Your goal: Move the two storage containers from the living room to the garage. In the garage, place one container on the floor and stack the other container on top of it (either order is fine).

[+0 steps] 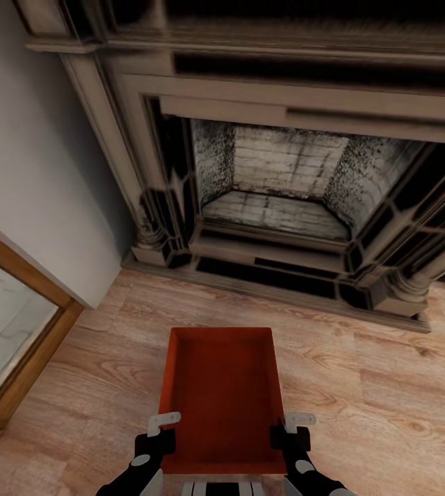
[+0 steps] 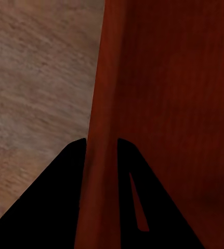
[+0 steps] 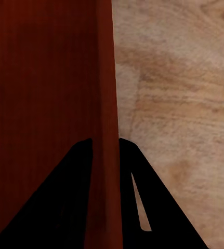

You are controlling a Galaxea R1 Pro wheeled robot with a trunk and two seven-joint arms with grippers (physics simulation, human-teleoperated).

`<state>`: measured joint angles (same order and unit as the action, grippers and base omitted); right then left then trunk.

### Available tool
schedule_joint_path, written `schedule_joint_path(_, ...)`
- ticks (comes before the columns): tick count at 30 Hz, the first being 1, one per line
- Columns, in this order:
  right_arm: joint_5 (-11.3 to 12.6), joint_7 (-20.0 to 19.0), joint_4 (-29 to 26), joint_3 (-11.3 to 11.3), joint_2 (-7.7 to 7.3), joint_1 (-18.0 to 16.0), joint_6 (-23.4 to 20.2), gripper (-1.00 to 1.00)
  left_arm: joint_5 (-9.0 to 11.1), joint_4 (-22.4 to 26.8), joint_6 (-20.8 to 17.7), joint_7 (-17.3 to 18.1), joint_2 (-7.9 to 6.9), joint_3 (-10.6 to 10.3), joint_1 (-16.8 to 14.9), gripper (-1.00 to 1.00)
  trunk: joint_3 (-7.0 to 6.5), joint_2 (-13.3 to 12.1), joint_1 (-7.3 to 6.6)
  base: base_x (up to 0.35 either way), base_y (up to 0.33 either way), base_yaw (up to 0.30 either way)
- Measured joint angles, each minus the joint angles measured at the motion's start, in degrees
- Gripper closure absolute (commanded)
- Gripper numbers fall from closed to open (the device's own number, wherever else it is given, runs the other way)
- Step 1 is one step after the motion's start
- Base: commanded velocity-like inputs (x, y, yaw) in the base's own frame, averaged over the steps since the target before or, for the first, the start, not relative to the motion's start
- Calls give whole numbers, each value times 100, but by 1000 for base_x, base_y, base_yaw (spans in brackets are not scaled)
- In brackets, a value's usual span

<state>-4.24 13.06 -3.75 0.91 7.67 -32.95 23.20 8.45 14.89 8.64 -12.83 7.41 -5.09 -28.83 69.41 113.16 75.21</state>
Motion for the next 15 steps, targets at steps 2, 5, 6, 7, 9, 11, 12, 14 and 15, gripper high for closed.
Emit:
schedule_joint_path(2,20,3,3,-15,2,0,3,100,5,-1,0,-4,-1,-7,0,100,-36,-80,-44,0,0,0)
schedule_joint_path(5,35,6,2,-30,4,0,4,100,3,0,5,-4,-2,-5,1,100,-90,-201,-110,0,0,0)
schedule_joint_path(6,40,6,2,-34,4,0,7,100,-1,1,6,-3,-2,-2,2,100,-108,-241,-132,0,0,0)
schedule_joint_path(7,30,5,3,-25,3,0,8,100,4,-1,6,-4,-2,-6,1,100,-126,-281,-154,0,0,0)
schedule_joint_path(9,-6,-1,0,-2,0,0,-1,100,8,-2,7,-1,0,-1,3,100,-162,-361,-198,0,0,0)
schedule_joint_path(11,-17,-3,-2,7,-1,0,-3,100,9,-3,7,-1,0,-1,3,100,-197,-441,-242,0,0,0)
schedule_joint_path(12,-19,-3,-2,8,-2,0,-4,100,9,-3,7,-1,1,0,4,100,-215,-481,-264,0,0,0)
schedule_joint_path(14,-27,-4,-2,19,-2,0,3,100,3,-2,8,8,-1,4,1,100,-251,-562,-308,0,0,0)
schedule_joint_path(15,-15,-4,6,17,-2,1,27,100,-21,6,9,23,-3,15,2,100,-269,-602,-330,0,0,0)
